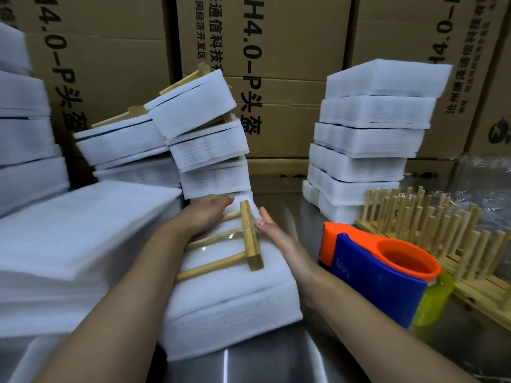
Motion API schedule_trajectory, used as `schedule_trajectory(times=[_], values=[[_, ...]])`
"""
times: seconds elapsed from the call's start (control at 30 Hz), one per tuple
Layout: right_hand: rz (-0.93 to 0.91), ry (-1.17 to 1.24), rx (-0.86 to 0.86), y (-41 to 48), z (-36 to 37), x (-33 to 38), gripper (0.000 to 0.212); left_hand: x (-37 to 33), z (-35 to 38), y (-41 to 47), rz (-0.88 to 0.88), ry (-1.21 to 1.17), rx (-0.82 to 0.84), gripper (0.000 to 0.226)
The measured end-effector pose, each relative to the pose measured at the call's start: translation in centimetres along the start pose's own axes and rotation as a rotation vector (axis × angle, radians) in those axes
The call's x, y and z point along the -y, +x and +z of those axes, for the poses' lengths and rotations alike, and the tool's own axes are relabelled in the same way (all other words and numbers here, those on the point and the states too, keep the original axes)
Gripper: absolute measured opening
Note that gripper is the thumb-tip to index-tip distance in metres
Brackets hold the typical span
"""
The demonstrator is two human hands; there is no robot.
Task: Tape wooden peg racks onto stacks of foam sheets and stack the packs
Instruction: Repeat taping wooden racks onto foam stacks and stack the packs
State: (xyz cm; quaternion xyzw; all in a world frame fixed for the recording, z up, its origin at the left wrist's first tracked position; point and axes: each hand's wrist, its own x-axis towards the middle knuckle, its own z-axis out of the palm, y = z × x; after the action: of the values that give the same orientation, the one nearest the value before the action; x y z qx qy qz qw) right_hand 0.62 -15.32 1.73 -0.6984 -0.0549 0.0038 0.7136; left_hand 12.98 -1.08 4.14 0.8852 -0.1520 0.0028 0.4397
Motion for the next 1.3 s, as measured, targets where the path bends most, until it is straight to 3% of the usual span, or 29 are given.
schedule_trajectory(times=[0.1, 0.23, 0.37, 0.47, 0.6, 0.67, 0.8, 0.9, 1.0, 1.13, 1.23, 1.3], values=[[0.035, 0.158, -0.026, 0.2, -0.2, -0.9, 0.057, -0.5, -0.2, 0.1, 0.032, -0.115, -0.063, 0.019], [0.113, 0.314, -0.081, 0.6, -0.3, -1.2, 0.05, -0.5, -2.1, -0.9, -0.037, -0.398, -0.187, 0.063], [0.156, 0.289, -0.153, 0.9, -0.6, -1.3, 0.037, -0.1, -2.6, -2.4, -0.162, -0.086, -0.022, 0.062], [0.218, 0.192, -0.167, 1.1, -1.1, -1.2, 0.036, 0.1, -2.9, -3.7, -0.307, 0.256, 0.094, 0.077], [0.265, 0.09, -0.191, 1.3, -1.7, -1.3, 0.037, 0.8, -3.2, -5.2, -0.37, 0.185, 0.188, 0.086], [0.264, 0.111, -0.193, 1.5, -1.7, -1.3, 0.038, 1.1, -3.1, -5.6, -0.373, 0.121, 0.15, 0.086], [0.29, 0.22, -0.218, 1.7, -1.5, -1.1, 0.038, 1.4, -2.4, -5.5, -0.318, 0.099, -0.075, 0.076], [0.268, 0.337, -0.221, 1.6, -1.4, -0.9, 0.042, 1.3, -1.6, -5.3, -0.35, 0.048, -0.088, 0.085], [0.21, 0.429, -0.248, 1.5, -1.5, -0.9, 0.043, 0.9, -1.1, -5.5, -0.387, -0.164, -0.137, 0.091], [0.091, 0.546, -0.295, 1.2, -1.8, -0.3, 0.046, 0.3, -1.1, -5.7, -0.214, -0.763, 0.178, 0.069], [0.011, 0.558, -0.274, 0.9, -1.7, 0.1, 0.053, 0.5, -1.6, -6.1, -0.134, -0.827, 0.317, 0.045], [-0.008, 0.526, -0.241, 0.8, -1.7, 0.0, 0.05, 0.6, -1.4, -6.1, -0.136, -0.803, 0.319, 0.034]])
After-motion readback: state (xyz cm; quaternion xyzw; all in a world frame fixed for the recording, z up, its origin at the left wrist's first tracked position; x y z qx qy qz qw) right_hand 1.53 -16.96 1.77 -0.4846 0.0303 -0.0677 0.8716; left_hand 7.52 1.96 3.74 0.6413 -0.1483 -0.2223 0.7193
